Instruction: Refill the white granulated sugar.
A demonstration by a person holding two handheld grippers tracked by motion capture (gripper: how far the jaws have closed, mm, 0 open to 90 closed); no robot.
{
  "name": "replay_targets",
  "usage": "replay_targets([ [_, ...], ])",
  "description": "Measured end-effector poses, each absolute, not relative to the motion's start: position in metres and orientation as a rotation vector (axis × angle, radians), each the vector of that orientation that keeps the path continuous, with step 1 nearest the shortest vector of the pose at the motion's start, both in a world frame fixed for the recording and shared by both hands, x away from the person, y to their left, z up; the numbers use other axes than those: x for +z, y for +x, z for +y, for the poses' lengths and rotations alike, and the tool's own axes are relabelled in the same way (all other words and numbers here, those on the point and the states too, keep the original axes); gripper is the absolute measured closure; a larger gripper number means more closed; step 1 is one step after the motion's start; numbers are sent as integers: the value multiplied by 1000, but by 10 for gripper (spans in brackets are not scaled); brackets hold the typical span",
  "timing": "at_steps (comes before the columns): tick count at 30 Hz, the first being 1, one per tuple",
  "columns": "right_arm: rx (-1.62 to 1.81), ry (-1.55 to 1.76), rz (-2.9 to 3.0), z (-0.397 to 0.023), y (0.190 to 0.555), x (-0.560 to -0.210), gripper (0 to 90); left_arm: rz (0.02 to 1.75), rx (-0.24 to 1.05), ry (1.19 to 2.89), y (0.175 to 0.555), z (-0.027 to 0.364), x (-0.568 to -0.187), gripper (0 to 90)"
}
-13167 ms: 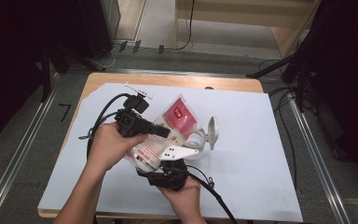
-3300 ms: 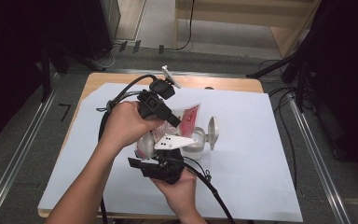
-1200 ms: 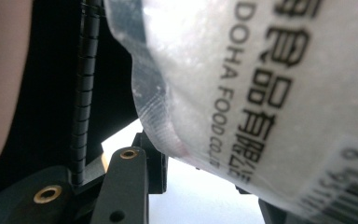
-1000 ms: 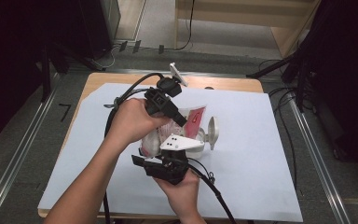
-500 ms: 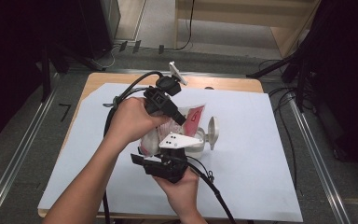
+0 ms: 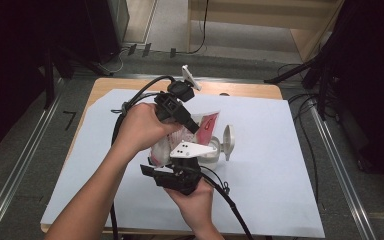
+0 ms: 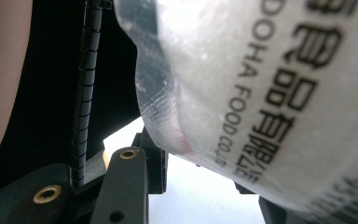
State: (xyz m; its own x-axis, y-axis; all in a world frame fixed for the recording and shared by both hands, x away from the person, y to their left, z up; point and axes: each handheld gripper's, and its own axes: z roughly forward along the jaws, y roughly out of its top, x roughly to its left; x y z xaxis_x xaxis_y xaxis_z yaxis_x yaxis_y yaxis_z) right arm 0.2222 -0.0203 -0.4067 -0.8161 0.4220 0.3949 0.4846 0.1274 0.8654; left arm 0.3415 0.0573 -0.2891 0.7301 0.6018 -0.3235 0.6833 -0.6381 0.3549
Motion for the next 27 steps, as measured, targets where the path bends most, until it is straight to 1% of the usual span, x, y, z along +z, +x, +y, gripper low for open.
replay_targets([
  [27, -1830, -931, -2329, -19, 220, -409, 642, 969, -223, 2479, 337, 57, -289, 877],
])
